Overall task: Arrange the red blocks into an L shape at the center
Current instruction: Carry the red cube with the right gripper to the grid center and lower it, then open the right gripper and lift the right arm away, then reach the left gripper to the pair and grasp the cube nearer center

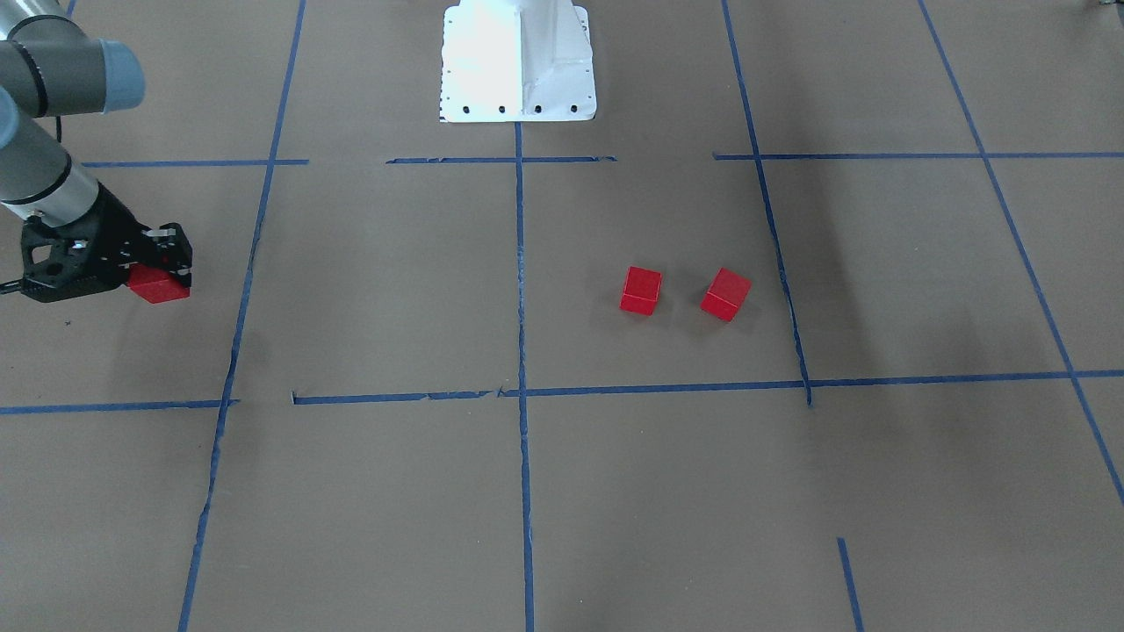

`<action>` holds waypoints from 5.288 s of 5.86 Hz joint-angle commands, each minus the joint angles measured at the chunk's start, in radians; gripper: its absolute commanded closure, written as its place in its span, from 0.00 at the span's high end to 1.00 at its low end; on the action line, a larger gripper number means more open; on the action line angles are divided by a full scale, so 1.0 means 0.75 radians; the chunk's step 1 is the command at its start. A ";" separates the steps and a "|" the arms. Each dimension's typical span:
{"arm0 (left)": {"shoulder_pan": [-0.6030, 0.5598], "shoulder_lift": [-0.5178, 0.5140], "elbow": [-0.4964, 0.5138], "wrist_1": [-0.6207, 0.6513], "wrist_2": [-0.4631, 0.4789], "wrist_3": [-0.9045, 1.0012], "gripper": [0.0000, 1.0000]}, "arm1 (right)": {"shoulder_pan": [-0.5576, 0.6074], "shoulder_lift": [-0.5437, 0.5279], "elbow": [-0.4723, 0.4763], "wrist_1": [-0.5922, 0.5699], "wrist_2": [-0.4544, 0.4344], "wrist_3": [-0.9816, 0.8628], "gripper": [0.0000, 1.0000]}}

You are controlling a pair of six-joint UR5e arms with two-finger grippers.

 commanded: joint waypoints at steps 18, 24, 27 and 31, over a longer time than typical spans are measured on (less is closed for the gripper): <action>0.080 -0.073 -0.029 -0.079 0.001 -0.004 1.00 | -0.180 0.796 -0.363 -0.361 -0.095 0.289 1.00; 0.400 -0.219 -0.151 -0.364 -0.161 -0.357 1.00 | 0.683 -0.031 -0.211 -0.359 0.164 -1.285 1.00; 0.813 -0.494 -0.195 -0.358 0.038 -0.916 1.00 | 0.860 -0.482 0.058 -0.347 0.164 -1.335 1.00; 1.341 -0.907 -0.095 -0.050 0.590 -1.400 1.00 | 0.858 -0.487 0.048 -0.347 0.162 -1.332 1.00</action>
